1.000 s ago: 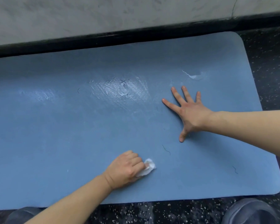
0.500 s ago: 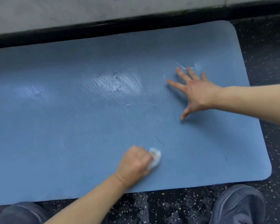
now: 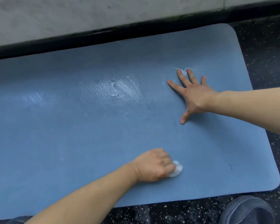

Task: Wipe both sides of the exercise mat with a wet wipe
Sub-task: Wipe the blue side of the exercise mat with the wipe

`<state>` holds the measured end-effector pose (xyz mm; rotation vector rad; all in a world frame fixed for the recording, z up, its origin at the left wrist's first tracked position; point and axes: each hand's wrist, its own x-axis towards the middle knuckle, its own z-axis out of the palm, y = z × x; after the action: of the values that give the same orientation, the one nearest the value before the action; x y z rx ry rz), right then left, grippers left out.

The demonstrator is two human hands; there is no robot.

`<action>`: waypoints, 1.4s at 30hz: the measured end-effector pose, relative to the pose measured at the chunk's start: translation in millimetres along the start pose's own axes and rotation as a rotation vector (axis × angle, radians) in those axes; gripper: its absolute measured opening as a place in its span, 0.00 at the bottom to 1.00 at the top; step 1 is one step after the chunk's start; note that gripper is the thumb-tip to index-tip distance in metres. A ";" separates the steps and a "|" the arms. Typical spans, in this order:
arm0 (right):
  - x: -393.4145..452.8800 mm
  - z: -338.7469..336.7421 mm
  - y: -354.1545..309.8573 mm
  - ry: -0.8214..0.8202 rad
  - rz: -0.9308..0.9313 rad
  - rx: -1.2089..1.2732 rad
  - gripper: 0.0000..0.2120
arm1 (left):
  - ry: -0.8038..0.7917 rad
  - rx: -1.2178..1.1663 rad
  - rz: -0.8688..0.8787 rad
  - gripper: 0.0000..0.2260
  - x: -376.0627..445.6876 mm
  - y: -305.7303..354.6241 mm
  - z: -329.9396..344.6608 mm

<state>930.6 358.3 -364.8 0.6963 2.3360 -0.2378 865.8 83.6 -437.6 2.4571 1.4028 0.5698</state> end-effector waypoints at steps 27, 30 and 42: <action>64.4 -49.0 23.4 0.002 0.003 0.030 0.83 | 0.441 0.141 -0.958 0.14 50.0 -194.1 -87.9; 65.0 -51.0 22.4 0.005 0.006 0.026 0.83 | 0.198 0.016 -0.413 0.12 69.0 -155.3 -63.4; 65.2 -48.9 25.3 0.013 -0.031 0.005 0.82 | 0.062 0.032 -0.251 0.13 97.7 -189.0 -73.9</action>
<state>876.0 423.7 -370.5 0.6667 2.3609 -0.2530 732.6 265.1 -427.8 2.2549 1.7240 0.5740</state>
